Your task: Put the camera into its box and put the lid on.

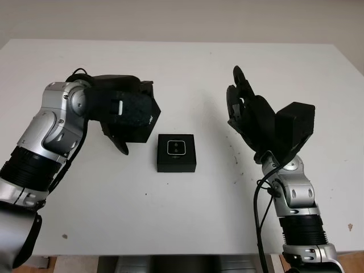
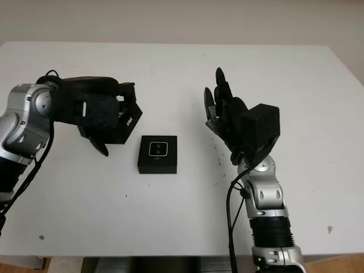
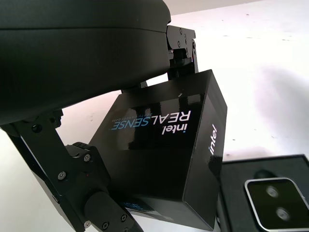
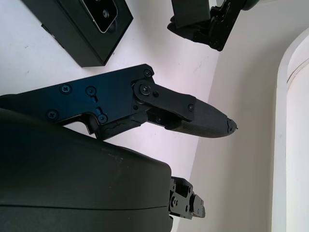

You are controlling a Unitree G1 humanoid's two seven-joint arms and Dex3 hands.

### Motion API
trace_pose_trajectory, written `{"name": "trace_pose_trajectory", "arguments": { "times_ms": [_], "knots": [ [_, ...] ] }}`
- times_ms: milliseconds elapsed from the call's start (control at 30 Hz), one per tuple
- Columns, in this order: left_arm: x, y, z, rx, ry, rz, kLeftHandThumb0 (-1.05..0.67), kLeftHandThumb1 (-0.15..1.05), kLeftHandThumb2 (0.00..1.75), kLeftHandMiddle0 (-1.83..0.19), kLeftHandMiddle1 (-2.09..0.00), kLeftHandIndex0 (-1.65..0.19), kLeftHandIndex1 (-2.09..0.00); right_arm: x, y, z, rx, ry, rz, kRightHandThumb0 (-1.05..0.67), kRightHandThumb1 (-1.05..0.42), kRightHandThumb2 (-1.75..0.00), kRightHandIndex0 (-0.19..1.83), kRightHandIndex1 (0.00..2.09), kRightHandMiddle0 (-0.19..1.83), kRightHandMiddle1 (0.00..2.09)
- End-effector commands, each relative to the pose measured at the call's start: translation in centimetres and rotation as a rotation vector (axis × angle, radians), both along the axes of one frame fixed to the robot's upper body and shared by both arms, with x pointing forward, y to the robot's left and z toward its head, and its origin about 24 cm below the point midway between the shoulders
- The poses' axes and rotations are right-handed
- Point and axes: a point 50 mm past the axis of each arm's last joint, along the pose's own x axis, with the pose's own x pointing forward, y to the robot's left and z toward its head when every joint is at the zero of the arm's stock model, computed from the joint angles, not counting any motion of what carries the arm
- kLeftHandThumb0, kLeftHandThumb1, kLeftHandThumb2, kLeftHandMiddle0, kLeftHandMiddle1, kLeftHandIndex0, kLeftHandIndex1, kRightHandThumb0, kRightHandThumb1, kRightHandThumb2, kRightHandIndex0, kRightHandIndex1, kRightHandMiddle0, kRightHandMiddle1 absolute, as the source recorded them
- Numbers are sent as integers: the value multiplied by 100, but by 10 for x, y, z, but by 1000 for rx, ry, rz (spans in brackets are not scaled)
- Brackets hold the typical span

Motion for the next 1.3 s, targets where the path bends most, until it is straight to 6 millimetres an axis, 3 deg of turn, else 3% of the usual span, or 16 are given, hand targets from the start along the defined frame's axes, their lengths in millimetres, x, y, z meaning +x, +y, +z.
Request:
{"name": "trace_pose_trajectory", "arguments": {
  "times_ms": [0,200,300,400,500,567,600,700,800,933,1033,1133,1267],
  "knots": [
    [-3,-6,-1,8,8,-11,-27,105,37,-43,-152,-26,-174,2,3,5,3,-27,10,-66,-105,-73,-19,0,-19,0],
    [-5,-21,0,-16,45,-24,-25,105,34,-41,-161,-30,-179,2,5,5,23,-21,-5,-66,-105,-68,-19,0,-19,0],
    [-7,-30,2,-32,58,-25,-25,105,33,-36,-152,-29,-182,2,6,6,30,-16,-14,-61,-105,-66,-19,0,-19,0],
    [-7,-39,3,-61,60,-53,-23,105,34,-44,-173,-36,-186,3,8,6,37,-22,-23,-60,-105,-63,-19,0,-19,0],
    [-5,-45,3,-75,67,-54,-24,105,34,-49,-181,-40,-188,4,10,6,44,-27,-26,-60,-105,-62,-19,0,-19,0],
    [-4,-50,3,-84,78,-43,-24,105,32,-41,-193,-12,-184,5,11,6,48,-28,-26,-59,-105,-62,-19,0,-19,0],
    [-3,-53,2,-84,82,-39,-25,105,32,-36,-196,-11,-189,5,12,6,50,-28,-25,-58,-105,-62,-19,0,-19,0],
    [-1,-60,3,-96,69,-36,-27,105,34,-20,-160,-19,-186,5,14,6,60,-26,-21,-57,-105,-62,-19,0,-19,0],
    [1,-68,3,-123,58,-26,-28,105,32,-26,-187,-39,-205,5,16,6,70,-30,-14,-56,-105,-61,-19,0,-19,0],
    [2,-75,4,-146,50,-17,-25,105,32,-33,-189,-11,-184,5,17,4,75,-18,-15,-56,-105,-60,-19,0,-19,0],
    [1,-80,6,-122,64,9,-23,105,33,-29,-192,-2,-175,6,17,4,70,-21,-16,-57,-105,-59,-19,0,-19,0],
    [1,-82,4,-122,78,34,-21,105,32,-32,-186,-7,-171,7,18,3,64,-26,-17,-57,-105,-60,-19,0,-19,0],
    [1,-80,-2,-134,79,53,-21,105,31,-28,-178,-21,-180,8,19,3,71,-22,-15,-58,-105,-58,-19,0,-19,0]
  ]
}}
